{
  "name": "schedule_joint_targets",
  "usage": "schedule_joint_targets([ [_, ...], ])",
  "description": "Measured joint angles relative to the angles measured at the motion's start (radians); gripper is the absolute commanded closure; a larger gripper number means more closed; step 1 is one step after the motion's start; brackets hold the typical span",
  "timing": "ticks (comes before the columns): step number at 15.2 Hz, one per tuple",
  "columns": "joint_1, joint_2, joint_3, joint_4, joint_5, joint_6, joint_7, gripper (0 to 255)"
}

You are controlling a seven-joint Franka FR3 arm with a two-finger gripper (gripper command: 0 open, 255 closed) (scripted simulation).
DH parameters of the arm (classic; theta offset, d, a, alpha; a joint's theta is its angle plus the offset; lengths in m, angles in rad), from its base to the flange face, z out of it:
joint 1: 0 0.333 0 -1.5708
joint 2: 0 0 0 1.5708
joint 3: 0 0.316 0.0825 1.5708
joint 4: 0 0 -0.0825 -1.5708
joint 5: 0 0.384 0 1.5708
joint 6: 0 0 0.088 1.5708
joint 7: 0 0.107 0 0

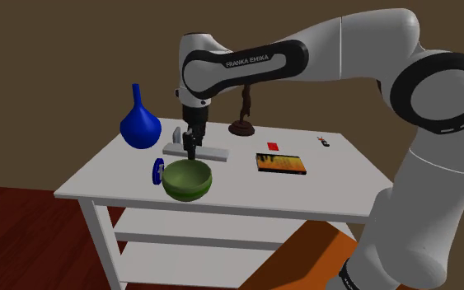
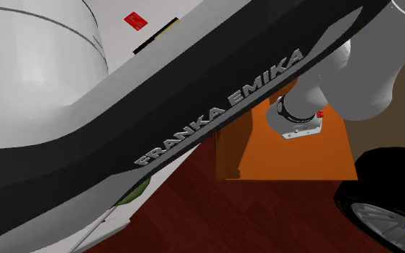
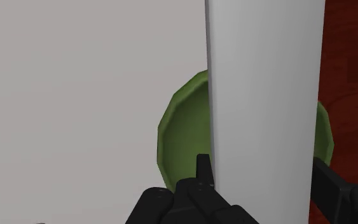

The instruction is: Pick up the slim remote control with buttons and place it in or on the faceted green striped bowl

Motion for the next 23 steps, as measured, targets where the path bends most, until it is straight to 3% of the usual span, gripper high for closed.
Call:
schedule_joint_targets([
  [1, 0.007, 0.046, 0.006, 0.061, -0.003, -0.014, 0.014, 255],
  [3, 0.017, 0.064, 0.013, 0.068, -0.005, -0.003, 0.032, 255],
  [15, 0.021, 0.105, 0.016, -0.036, -0.007, 0.141, 0.038, 255],
  [21, 0.020, 0.106, 0.015, -0.040, -0.007, 0.151, 0.036, 255],
  [22, 0.020, 0.106, 0.015, -0.040, -0.007, 0.151, 0.036, 0],
  [23, 0.020, 0.107, 0.015, -0.041, -0.007, 0.151, 0.036, 0],
])
